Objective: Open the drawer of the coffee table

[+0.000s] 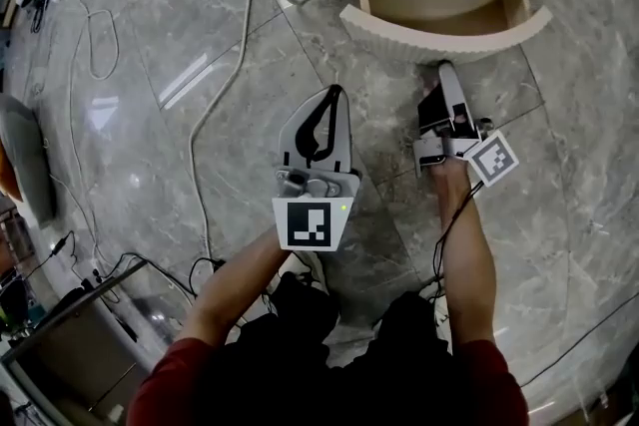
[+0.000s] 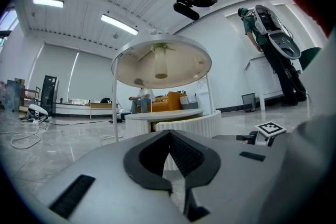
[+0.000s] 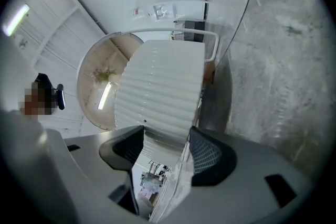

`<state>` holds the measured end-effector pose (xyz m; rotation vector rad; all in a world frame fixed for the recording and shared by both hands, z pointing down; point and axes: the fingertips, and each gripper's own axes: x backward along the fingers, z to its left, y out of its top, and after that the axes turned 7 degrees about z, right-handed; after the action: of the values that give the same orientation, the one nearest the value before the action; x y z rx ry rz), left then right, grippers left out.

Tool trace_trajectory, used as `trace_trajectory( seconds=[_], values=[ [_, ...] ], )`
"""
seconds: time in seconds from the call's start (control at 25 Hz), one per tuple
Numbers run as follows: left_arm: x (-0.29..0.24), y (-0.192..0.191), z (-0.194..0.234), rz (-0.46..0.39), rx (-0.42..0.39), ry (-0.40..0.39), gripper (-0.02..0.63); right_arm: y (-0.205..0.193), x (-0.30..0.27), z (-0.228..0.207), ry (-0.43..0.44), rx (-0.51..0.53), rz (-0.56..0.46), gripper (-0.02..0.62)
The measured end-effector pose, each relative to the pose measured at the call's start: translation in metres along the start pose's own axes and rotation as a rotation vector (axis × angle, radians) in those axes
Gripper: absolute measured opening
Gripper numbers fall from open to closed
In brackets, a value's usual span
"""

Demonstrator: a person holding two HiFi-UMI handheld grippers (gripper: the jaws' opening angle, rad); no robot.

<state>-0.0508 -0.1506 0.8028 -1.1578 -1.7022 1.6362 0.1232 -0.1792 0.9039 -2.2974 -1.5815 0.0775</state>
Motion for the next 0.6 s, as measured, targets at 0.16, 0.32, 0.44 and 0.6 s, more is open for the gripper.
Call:
trace_trajectory(
  seconds=[0.16,0.32,0.44,0.6],
  values=[
    [0.008,-0.001,-0.003,-0.004,-0.013,-0.001,0.014,-0.014,0.029,0.011,-0.014,-0.017,0.006,0.288],
    [0.017,-0.005,-0.006,0.006,0.001,0.001,0.014,-0.025,0.059,0.02,-0.032,-0.015,0.002,0.288],
    [0.027,-0.009,-0.011,0.01,0.001,-0.003,0.014,-0.035,0.084,0.028,-0.035,-0.027,-0.002,0.288],
    [0.028,-0.01,-0.01,0.013,0.002,-0.002,0.014,-0.043,0.106,0.033,-0.046,-0.054,-0.017,0.288]
  ],
)
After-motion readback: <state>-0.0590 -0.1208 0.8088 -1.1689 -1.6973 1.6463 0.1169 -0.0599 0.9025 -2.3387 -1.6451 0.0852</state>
